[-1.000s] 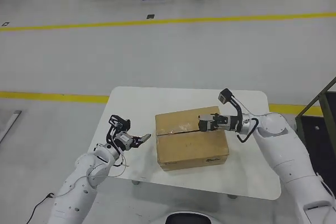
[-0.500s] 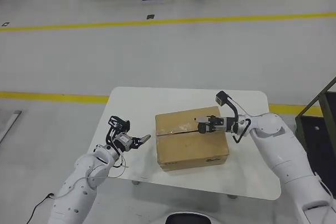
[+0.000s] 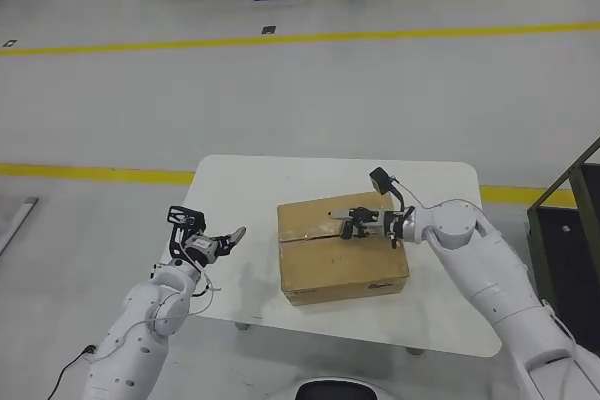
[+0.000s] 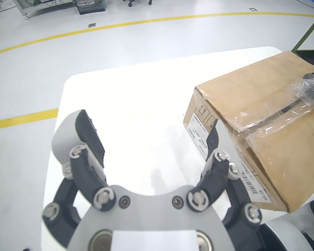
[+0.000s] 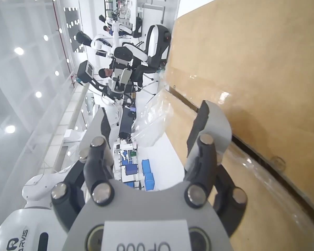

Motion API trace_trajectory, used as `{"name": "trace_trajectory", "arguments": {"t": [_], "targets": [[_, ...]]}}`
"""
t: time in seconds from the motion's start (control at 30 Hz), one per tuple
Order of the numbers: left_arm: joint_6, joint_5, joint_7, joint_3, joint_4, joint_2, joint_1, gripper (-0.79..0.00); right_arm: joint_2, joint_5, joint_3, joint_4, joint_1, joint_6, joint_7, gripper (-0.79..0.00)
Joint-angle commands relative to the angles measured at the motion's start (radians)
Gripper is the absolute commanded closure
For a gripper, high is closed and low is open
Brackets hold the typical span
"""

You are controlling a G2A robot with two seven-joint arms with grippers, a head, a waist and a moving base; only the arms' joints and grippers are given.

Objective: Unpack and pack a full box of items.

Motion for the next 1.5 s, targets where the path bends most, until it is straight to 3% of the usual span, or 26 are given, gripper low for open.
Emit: {"name": "trace_trajectory", "arguments": {"t": [0.0,0.37,0.63,0.93,1.17,1.47], "targets": [[-0.022,-0.008,0.000,0.006,-0.002,-0.001,0.002,-0.785,-0.004,-0.011,-0.008,0.020,0.012,0.005,-0.008,0.000],[-0.069,-0.020,-0.014,0.021,0.018,-0.003,-0.016,-0.785,-0.021,-0.068,-0.039,0.052,0.050,-0.014,-0.016,0.000],[-0.093,-0.026,-0.037,0.033,0.026,-0.005,-0.026,-0.785,0.000,-0.263,-0.039,-0.049,0.061,0.001,-0.014,0.000],[-0.138,-0.052,-0.086,0.054,0.031,-0.006,-0.040,-0.785,0.018,-0.353,-0.027,-0.187,0.060,0.050,0.059,0.000],[-0.137,-0.058,-0.093,0.056,0.036,-0.007,-0.042,-0.785,0.025,-0.474,-0.057,-0.200,0.051,0.070,0.094,0.000],[-0.137,-0.056,-0.098,0.061,0.041,-0.007,-0.048,-0.785,0.027,-0.584,-0.071,-0.207,0.058,0.067,0.051,0.000]]}}
